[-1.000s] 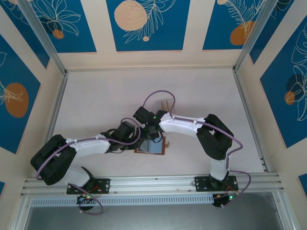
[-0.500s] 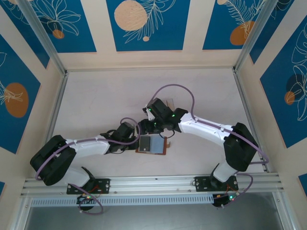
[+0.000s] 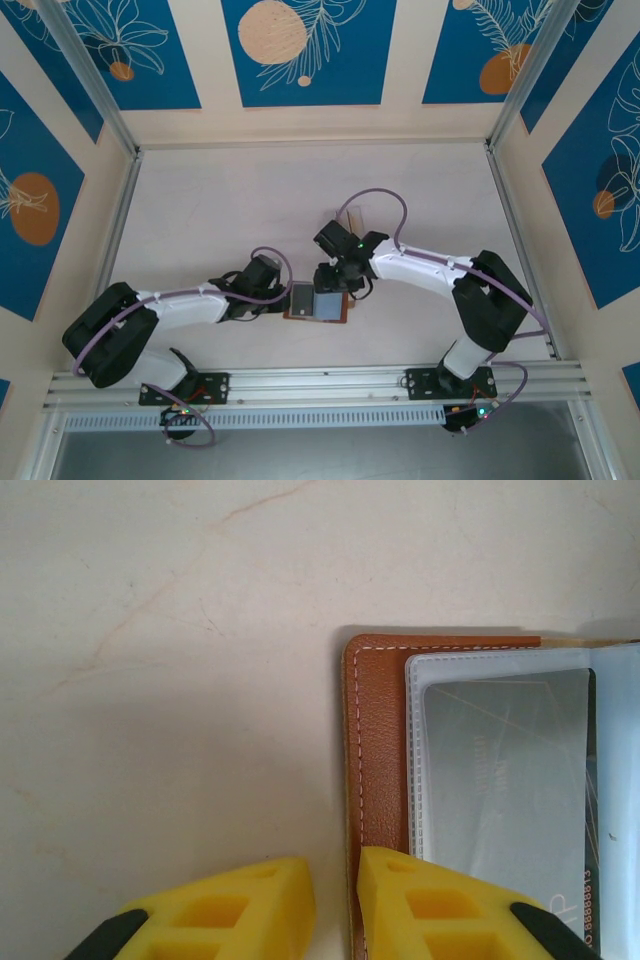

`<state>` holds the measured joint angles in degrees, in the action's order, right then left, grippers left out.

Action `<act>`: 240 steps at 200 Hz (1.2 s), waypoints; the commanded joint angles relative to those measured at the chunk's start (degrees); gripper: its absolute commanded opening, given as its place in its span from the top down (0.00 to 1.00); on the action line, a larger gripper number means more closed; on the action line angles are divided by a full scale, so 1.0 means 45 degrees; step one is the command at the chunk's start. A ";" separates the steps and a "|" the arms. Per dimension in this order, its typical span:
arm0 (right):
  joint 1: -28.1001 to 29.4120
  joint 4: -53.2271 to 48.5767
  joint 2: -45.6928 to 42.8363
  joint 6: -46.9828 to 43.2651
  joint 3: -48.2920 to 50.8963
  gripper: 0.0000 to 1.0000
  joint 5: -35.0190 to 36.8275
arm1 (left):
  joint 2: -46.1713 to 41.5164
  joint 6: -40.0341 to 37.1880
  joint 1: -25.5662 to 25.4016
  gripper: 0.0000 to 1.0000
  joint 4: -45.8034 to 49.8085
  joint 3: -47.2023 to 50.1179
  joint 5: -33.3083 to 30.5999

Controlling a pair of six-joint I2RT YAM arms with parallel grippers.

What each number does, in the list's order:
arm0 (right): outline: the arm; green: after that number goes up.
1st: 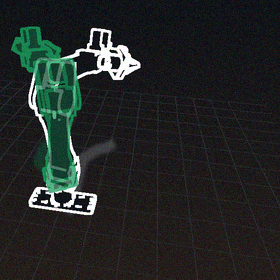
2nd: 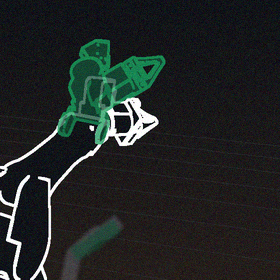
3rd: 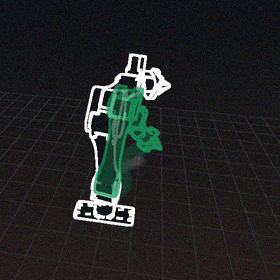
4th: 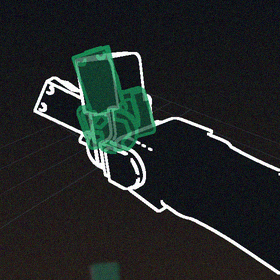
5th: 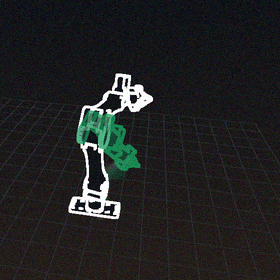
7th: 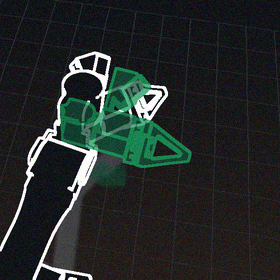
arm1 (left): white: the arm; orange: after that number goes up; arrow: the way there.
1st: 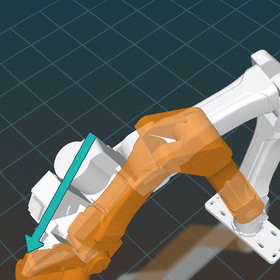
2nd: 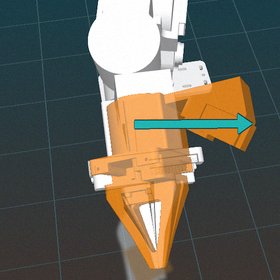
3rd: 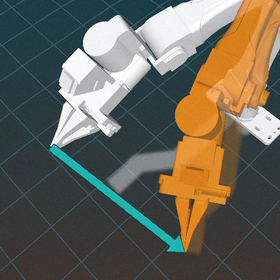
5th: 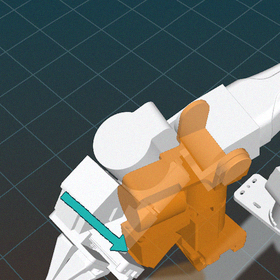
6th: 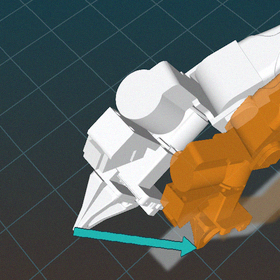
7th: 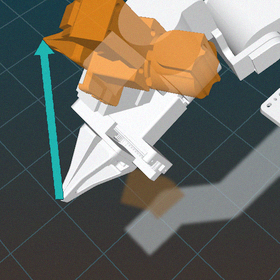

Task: Put the credit cards into the card holder

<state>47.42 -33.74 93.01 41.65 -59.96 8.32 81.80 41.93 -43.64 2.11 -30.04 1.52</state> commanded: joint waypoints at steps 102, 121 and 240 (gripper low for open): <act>0.0799 -0.1103 0.0950 0.0281 -0.0704 0.50 0.1418 | 0.1153 -0.0085 -0.0018 0.76 0.0743 0.0797 -0.0142; 0.0865 -0.1233 0.1313 0.0145 -0.1016 0.50 0.1668 | 0.1206 -0.0060 -0.0011 0.76 0.0680 0.0791 -0.0084; 0.0837 -0.1467 0.2384 -0.0362 -0.1773 0.61 0.3014 | 0.1239 -0.0002 -0.0010 0.76 0.0607 0.0837 -0.0060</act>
<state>51.16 -38.94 102.35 40.42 -67.02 20.60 81.91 41.91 -43.62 1.69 -29.87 1.65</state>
